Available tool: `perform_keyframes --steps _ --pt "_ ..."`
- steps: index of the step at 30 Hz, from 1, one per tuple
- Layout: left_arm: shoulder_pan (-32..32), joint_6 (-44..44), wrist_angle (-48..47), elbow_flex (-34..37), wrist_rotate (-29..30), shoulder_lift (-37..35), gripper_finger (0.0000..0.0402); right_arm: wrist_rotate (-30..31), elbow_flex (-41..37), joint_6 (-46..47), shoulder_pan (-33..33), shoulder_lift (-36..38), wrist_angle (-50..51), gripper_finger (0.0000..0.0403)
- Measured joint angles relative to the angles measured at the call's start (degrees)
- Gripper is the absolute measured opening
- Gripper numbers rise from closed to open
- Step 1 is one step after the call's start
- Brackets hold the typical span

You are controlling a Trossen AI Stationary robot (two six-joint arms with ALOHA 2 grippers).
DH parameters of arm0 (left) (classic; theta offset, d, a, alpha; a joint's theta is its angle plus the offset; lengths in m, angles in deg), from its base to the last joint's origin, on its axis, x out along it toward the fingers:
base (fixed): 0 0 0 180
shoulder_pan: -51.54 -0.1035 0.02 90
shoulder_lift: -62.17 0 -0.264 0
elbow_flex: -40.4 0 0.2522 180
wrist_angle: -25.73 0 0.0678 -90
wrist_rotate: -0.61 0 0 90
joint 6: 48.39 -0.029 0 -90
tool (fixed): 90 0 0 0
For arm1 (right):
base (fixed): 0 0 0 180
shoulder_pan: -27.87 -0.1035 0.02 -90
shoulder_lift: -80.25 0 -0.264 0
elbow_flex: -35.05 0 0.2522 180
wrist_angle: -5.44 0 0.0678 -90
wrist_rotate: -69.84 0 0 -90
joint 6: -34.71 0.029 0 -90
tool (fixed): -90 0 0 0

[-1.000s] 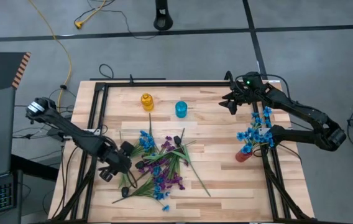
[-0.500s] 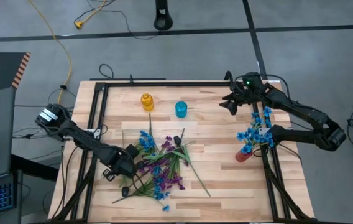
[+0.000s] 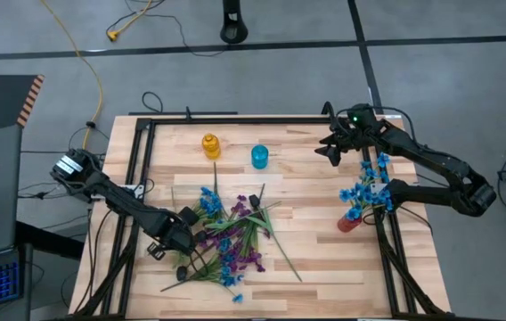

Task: Sort flowers into vase by color
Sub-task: Put the left black tulip into the yellow vase

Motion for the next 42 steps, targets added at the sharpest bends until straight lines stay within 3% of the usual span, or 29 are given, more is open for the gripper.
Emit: perform_keyframes --steps 11,18,30,33,42 --pt "0.00 5.81 1.31 0.00 -0.02 -0.02 0.0006 0.00 0.00 0.00 0.01 0.02 -0.02 0.0265" --pt "0.00 8.77 1.24 0.00 -0.10 -0.96 0.0003 0.00 0.00 0.00 0.00 0.02 -0.02 0.0265" --pt "0.00 15.65 1.07 0.00 0.68 -17.28 0.0001 0.01 0.00 0.01 0.01 0.01 -0.04 0.0265" --pt "0.00 17.65 1.50 0.00 5.53 -22.07 0.0001 0.00 0.00 0.02 0.01 0.00 -0.04 0.0265" --pt "-3.14 18.52 13.73 0.00 35.67 -32.92 0.0000 0.00 0.00 0.02 0.01 0.01 -0.05 0.0265"
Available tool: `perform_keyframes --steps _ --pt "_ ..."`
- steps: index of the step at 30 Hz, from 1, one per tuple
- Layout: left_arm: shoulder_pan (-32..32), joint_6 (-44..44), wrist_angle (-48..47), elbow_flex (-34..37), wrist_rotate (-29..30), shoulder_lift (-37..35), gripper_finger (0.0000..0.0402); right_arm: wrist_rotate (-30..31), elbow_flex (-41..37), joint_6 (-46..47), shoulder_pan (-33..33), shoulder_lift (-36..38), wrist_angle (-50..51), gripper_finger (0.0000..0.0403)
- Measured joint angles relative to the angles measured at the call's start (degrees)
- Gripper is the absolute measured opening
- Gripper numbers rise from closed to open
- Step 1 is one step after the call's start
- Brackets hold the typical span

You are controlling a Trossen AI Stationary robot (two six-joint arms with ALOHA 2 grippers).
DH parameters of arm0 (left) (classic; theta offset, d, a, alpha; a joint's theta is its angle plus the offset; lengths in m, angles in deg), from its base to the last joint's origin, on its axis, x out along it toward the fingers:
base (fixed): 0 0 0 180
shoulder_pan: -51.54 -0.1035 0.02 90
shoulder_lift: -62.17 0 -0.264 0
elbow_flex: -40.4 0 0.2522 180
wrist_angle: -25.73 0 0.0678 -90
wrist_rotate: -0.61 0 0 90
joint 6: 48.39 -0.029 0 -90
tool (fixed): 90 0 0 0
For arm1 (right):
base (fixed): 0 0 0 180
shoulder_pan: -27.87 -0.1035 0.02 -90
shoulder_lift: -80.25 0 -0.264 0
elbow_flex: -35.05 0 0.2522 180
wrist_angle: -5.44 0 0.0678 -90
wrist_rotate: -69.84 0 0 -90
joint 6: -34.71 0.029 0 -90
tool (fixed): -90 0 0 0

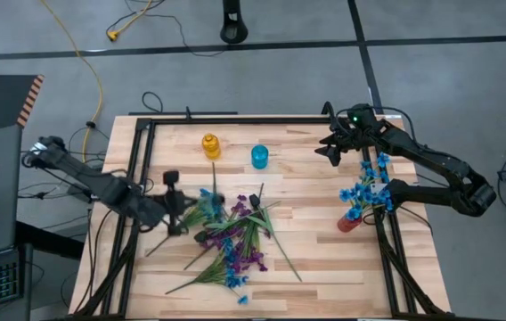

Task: Sort flowers into vase by color
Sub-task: Put the left black tulip into the yellow vase

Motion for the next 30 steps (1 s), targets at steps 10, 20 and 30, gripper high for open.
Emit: perform_keyframes --steps 10,20,30 --pt "-11.84 -13.57 14.92 0.00 11.52 -1.08 0.0000 0.00 0.00 0.00 -0.01 0.00 -0.01 0.0265" --pt "-28.17 -25.09 36.26 0.00 -5.55 1.16 0.0000 0.00 0.00 0.00 0.01 -0.01 0.00 0.0265" --pt "-47.43 -25.17 48.32 3.24 -27.51 1.18 0.0000 0.00 0.00 -0.02 0.01 0.02 0.01 0.0265"
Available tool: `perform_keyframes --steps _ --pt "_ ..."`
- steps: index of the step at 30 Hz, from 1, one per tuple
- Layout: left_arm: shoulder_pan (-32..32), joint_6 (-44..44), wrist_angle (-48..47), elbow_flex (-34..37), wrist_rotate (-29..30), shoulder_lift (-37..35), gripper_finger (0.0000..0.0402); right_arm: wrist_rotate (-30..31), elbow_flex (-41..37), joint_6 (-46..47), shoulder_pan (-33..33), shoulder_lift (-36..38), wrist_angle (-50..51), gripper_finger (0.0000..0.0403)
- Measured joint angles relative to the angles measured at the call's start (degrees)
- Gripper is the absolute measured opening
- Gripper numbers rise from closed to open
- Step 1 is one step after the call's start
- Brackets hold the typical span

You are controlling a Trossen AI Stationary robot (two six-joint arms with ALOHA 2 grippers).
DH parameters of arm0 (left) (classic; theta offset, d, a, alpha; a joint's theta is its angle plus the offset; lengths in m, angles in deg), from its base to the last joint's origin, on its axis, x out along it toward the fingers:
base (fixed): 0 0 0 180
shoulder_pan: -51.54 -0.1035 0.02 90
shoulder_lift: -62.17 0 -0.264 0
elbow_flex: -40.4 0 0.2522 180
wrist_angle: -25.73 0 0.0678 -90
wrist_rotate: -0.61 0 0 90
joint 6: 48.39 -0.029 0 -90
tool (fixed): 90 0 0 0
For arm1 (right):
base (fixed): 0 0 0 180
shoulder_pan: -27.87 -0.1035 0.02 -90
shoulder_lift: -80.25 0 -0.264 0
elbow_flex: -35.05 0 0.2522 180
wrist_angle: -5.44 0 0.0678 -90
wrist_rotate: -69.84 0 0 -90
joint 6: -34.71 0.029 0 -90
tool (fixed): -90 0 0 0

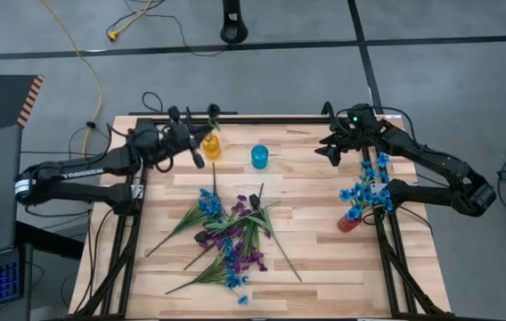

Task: Sort flowers into vase by color
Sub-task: Put the left black tulip into the yellow vase

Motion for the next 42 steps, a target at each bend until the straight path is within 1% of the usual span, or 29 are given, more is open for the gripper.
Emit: perform_keyframes --steps 2,5,9,11,14,22,31,38,42 --pt "-2.95 -0.34 3.63 1.37 -2.72 0.00 0.0000 0.00 0.00 0.00 -0.01 -0.01 -0.02 0.0265" --pt "-6.56 -0.69 4.34 2.46 -5.27 -0.02 0.0000 0.00 0.00 0.00 -0.01 -0.01 -0.02 0.0265" --pt "-9.77 -1.28 7.22 4.51 -6.78 0.00 0.0000 0.00 0.00 0.00 0.00 -0.02 -0.02 0.0265" --pt "-11.21 -0.54 9.53 5.75 -8.49 0.00 0.0000 0.00 0.00 0.00 0.00 -0.02 -0.04 0.0265" --pt "-12.66 0.24 10.55 6.64 -10.50 0.40 0.0000 0.00 0.00 0.00 -0.02 -0.01 -0.07 0.0265" --pt "-13.50 0.85 16.63 9.67 -10.62 1.58 0.0000 0.10 0.00 0.00 0.00 -0.02 -0.17 0.0265" --pt "-13.50 4.21 15.66 10.02 -10.48 2.12 0.0000 0.28 0.00 0.00 -0.02 -0.02 -0.18 0.0265" --pt "-13.48 4.16 15.77 10.02 -10.46 2.10 0.0000 0.28 0.00 0.00 -0.01 -0.01 -0.20 0.0265" --pt "-13.48 4.36 15.26 10.01 -9.48 2.10 0.0000 0.28 0.00 0.00 -0.02 -0.01 -0.21 0.0265"
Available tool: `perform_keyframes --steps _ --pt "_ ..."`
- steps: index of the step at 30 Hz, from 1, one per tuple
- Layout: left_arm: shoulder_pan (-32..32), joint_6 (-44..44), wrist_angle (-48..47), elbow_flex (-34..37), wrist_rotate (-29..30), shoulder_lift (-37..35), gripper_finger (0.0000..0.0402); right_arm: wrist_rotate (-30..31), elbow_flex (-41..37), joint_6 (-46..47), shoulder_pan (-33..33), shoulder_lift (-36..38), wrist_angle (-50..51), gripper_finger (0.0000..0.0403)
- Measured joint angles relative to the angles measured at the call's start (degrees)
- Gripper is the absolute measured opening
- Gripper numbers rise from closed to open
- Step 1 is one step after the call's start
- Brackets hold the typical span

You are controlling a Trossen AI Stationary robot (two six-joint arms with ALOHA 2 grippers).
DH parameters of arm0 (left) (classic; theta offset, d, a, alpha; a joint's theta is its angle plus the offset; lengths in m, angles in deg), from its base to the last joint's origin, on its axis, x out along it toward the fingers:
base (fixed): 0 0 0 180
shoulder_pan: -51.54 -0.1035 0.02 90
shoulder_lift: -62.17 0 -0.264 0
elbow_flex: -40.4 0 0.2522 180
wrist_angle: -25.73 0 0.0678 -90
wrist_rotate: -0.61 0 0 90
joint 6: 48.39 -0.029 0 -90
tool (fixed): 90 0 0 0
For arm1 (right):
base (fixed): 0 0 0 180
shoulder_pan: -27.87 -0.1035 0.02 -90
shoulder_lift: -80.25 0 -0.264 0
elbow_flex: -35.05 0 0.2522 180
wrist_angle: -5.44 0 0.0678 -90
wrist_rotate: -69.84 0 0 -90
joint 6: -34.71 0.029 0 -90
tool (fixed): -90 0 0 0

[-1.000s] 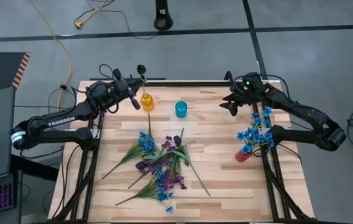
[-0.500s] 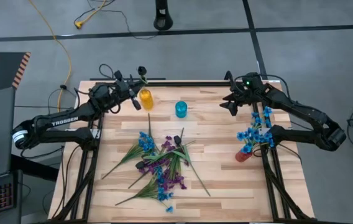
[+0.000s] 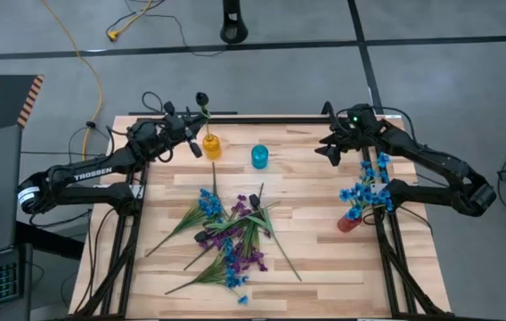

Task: Sort flowers into vase by color
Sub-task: Put the left black tulip into the yellow vase

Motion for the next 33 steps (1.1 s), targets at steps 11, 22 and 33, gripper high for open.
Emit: perform_keyframes --steps 11,22,33 --pt "0.00 2.70 -10.42 -0.01 1.10 0.02 0.0012 -0.01 0.00 0.00 0.00 0.00 -0.03 0.0265" --pt "0.02 3.39 -13.13 -0.06 5.61 0.00 0.0056 -0.01 0.00 0.00 0.00 0.01 -0.03 0.0265" --pt "0.02 4.82 -23.60 -1.10 8.21 0.00 0.0147 -0.01 0.00 0.00 0.01 -0.01 -0.01 0.0265"
